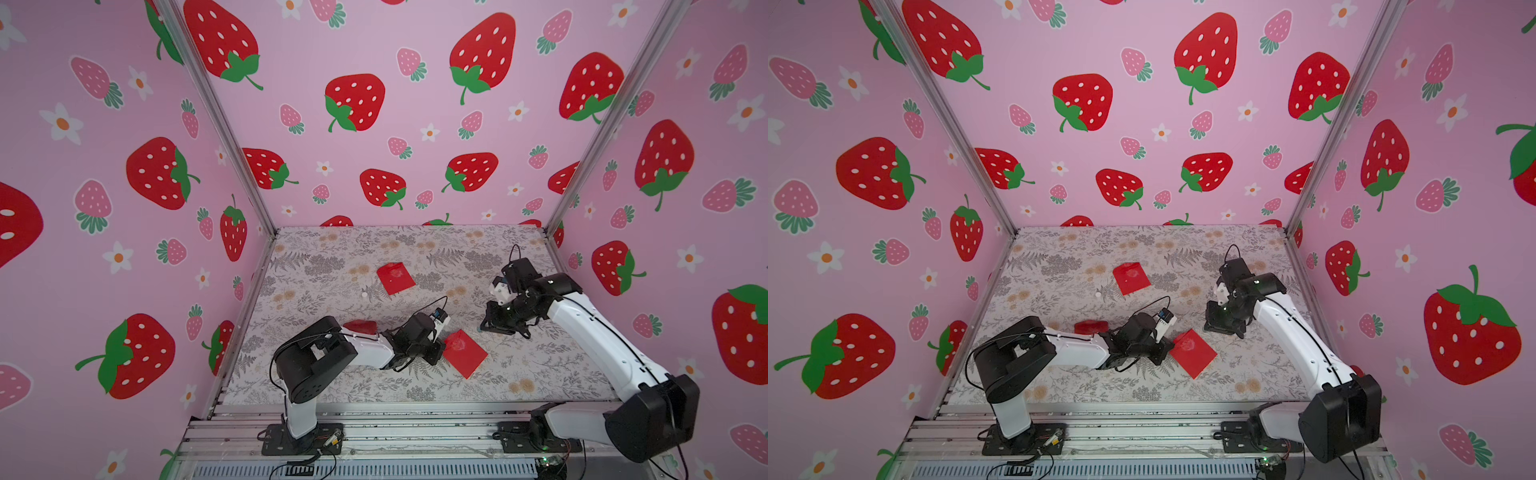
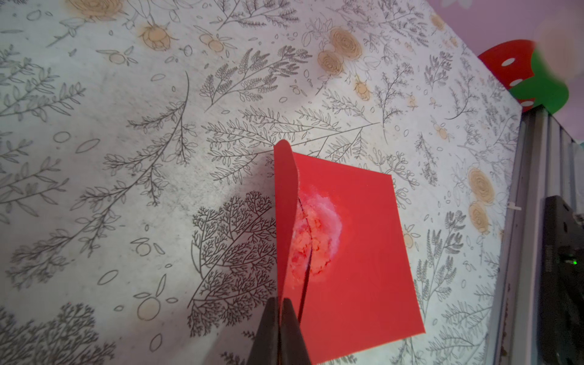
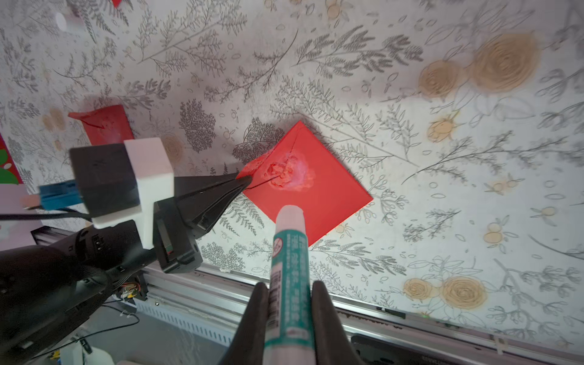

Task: Seal the envelope with a glue stick
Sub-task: Apply the envelope at the center of the board.

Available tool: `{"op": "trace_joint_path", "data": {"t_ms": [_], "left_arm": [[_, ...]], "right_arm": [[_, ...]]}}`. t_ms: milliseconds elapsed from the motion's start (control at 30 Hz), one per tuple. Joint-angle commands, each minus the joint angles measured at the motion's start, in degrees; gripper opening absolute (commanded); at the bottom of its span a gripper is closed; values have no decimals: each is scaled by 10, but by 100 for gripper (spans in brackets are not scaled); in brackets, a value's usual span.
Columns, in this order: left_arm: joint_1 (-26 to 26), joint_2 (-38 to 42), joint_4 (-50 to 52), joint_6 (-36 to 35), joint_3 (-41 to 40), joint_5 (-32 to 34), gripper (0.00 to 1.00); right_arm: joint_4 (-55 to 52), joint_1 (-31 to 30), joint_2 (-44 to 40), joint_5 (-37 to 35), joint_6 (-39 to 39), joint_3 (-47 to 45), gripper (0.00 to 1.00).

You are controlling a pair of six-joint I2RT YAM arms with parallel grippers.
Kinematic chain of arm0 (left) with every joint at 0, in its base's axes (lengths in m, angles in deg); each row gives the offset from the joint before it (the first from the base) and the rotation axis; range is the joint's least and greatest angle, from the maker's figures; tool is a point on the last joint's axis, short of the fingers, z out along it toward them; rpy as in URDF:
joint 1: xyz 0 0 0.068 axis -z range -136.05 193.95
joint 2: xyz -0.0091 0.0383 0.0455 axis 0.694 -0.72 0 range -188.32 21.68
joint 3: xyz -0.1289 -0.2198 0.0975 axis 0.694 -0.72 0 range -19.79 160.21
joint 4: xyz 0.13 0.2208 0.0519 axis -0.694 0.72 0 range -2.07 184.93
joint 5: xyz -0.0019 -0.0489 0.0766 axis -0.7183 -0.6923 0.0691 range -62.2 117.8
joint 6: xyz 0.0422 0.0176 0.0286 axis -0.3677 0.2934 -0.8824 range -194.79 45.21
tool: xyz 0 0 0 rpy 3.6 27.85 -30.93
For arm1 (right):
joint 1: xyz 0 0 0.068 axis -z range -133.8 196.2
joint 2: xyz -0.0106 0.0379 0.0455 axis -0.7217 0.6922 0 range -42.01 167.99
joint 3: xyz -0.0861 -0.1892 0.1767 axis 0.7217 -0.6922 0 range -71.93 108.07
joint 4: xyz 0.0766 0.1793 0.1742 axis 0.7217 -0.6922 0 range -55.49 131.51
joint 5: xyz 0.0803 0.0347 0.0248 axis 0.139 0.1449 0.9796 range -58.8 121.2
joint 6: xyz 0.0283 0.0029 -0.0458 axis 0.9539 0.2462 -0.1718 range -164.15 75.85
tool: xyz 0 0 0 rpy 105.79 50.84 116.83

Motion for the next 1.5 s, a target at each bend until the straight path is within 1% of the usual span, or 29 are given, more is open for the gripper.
{"op": "trace_joint_path", "data": {"t_ms": [0,133,300,400,500,633,933,1000,1100,1267,1467], "left_arm": [[2,-9,-19,17,-2,3,0],[2,-35,-21,13,5,-12,0],[2,-57,-7,5,14,-13,0],[3,-60,10,-2,21,-12,0],[3,-58,13,-3,20,-7,0],[4,-54,26,-6,20,-3,0],[10,-56,57,-14,36,-4,0],[10,-57,58,-14,37,-4,0],[10,-56,57,-15,36,-3,0],[11,-57,58,-13,38,-3,0],[10,-58,58,-14,38,-4,0]], "right_arm": [[-29,-17,31,-6,16,7,0],[-14,-41,89,-2,26,14,0],[1,-60,148,-39,37,22,0],[10,-66,176,-46,40,26,0],[16,-75,195,-48,42,32,0],[2,-87,211,-73,43,37,0],[13,-111,239,-74,52,30,0],[13,-120,246,-65,51,32,0],[28,-124,249,-10,43,28,0],[27,-123,247,-11,39,25,0],[36,-121,246,30,31,25,0]]}}
